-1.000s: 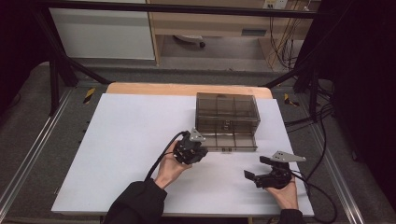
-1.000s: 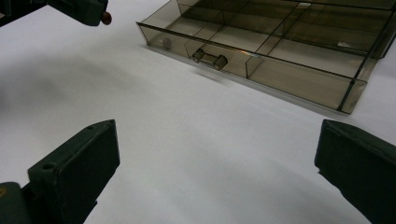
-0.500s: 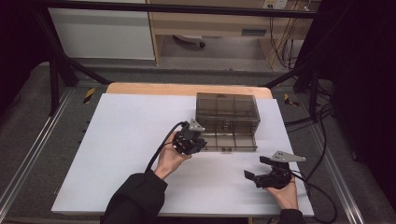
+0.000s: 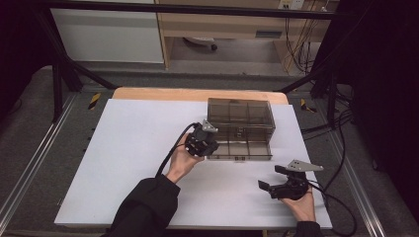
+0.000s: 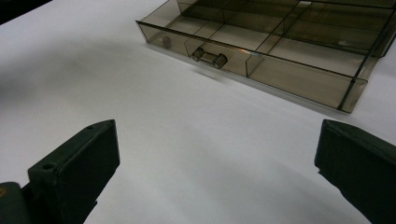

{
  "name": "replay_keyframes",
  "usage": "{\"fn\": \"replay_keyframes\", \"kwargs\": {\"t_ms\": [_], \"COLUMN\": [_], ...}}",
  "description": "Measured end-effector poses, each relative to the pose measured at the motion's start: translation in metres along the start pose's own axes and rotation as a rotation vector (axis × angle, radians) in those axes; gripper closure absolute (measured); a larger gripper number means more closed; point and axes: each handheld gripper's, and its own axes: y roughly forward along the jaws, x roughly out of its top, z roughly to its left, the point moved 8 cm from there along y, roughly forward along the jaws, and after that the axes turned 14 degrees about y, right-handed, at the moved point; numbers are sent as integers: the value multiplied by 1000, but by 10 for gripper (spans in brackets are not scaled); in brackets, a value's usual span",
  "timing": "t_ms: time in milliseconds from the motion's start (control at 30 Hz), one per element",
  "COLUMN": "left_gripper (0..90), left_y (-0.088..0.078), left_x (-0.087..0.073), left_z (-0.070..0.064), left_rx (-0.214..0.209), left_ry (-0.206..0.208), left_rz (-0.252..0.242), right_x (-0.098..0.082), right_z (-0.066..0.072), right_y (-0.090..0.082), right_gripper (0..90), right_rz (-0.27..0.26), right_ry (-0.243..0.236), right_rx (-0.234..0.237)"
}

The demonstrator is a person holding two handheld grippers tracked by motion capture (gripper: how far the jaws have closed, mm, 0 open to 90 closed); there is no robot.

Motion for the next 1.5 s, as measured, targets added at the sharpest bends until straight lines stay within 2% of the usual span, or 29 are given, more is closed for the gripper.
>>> {"fn": "replay_keyframes", "kwargs": {"t_ms": [433,800,1300,1500], "left_gripper": [818,817,809,766], "left_y": [26,45,60,58], "left_x": [-7,-13,-22,-20], "left_z": [10,10,8,8], "left_rx": [19,22,13,6], "left_ry": [-16,-15,-15,-21], "left_rz": [28,47,68,51], "right_x": [0,0,0,0], "right_z": [0,0,0,0], "right_y": [0,0,0,0], "right_gripper": [6,6,6,6], "right_rz": [4,5,4,4], "right_ry": [4,4,0,-2], "right_rx": [0,0,0,-1]}}
